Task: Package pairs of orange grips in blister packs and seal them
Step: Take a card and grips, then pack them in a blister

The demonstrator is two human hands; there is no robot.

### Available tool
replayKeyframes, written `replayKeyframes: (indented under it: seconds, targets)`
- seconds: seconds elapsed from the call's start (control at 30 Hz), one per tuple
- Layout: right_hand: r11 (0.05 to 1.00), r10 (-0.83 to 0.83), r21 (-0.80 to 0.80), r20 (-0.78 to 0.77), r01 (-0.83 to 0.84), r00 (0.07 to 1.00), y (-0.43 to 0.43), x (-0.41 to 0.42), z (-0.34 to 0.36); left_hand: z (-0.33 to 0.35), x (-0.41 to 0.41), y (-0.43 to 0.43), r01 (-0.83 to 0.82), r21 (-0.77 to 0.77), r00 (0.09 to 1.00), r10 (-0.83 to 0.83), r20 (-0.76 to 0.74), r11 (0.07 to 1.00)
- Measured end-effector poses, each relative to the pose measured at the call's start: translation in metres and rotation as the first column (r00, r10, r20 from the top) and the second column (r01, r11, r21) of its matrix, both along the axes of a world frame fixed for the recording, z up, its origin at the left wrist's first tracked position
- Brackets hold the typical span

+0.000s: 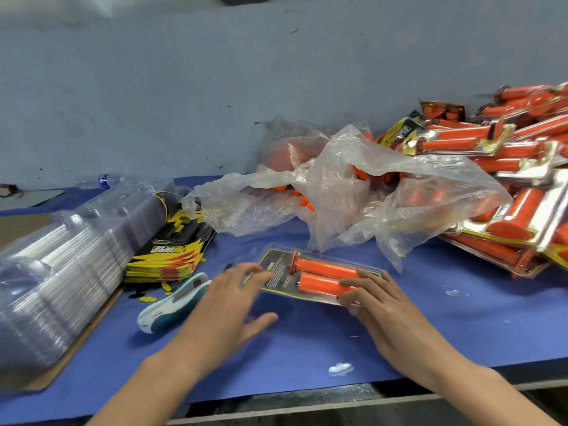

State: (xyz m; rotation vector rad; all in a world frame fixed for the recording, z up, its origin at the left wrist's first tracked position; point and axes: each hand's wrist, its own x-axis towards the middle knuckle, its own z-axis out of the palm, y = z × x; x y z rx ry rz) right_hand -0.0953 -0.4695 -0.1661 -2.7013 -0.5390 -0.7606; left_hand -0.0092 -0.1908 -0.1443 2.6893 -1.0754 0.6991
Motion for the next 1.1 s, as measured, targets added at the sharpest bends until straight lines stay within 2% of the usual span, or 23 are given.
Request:
replayKeyframes:
  seconds: [0.1, 0.2, 0.3, 0.43, 0.53, 0.6, 0.77, 0.83, 0.93, 1.1]
  targets:
    - [0.998, 0.047, -0.048, -0.041, -0.049, 0.998, -0.007, -0.005, 0.001, -0.005, -0.007, -0.018, 0.110, 0.103, 0.981, -0.125, 0.148, 0.989]
    - [0.976, -0.050, -0.209, 0.083, 0.067, 0.995, -0.003, -0.007, 0.004, -0.006, -0.010, -0.026, 0.134, 0.076, 0.958, -0.149, 0.245, 0.988]
    - [0.969, -0.105, -0.199, 0.191, 0.143, 0.976, 0.011, -0.005, 0.004, -0.012, -0.023, -0.042, 0.204, 0.031, 0.929, -0.204, 0.308, 0.978]
    - [0.953, -0.235, -0.158, 0.149, 0.258, 0.960, 0.016, -0.008, 0.002, -0.012, -0.027, -0.040, 0.320, 0.015, 0.925, -0.316, 0.213, 0.947]
    - [0.951, -0.239, -0.163, 0.145, 0.261, 0.960, 0.008, -0.010, 0.003, -0.010, -0.014, -0.018, 0.331, 0.051, 0.941, -0.334, 0.054, 0.942]
    - [0.950, -0.225, -0.187, 0.140, 0.249, 0.964, 0.006, -0.009, 0.004, -0.010, -0.008, -0.010, 0.321, 0.080, 0.947, -0.322, 0.002, 0.944]
    - [0.931, -0.306, -0.160, 0.147, 0.327, 0.941, 0.027, -0.007, 0.005, -0.015, -0.016, -0.022, 0.314, 0.147, 0.923, -0.337, 0.185, 0.938]
    - [0.939, -0.299, -0.140, 0.120, 0.315, 0.947, 0.038, -0.005, 0.006, -0.019, -0.022, -0.025, 0.331, 0.145, 0.901, -0.358, 0.243, 0.932]
    - [0.950, -0.225, -0.201, 0.091, 0.239, 0.970, 0.039, -0.007, 0.007, -0.019, -0.024, -0.020, 0.364, 0.127, 0.892, -0.385, 0.237, 0.923]
    - [0.980, -0.071, -0.190, -0.084, 0.054, 0.994, 0.020, -0.005, 0.011, -0.013, -0.009, 0.005, 0.321, 0.102, 0.912, -0.336, 0.236, 0.942]
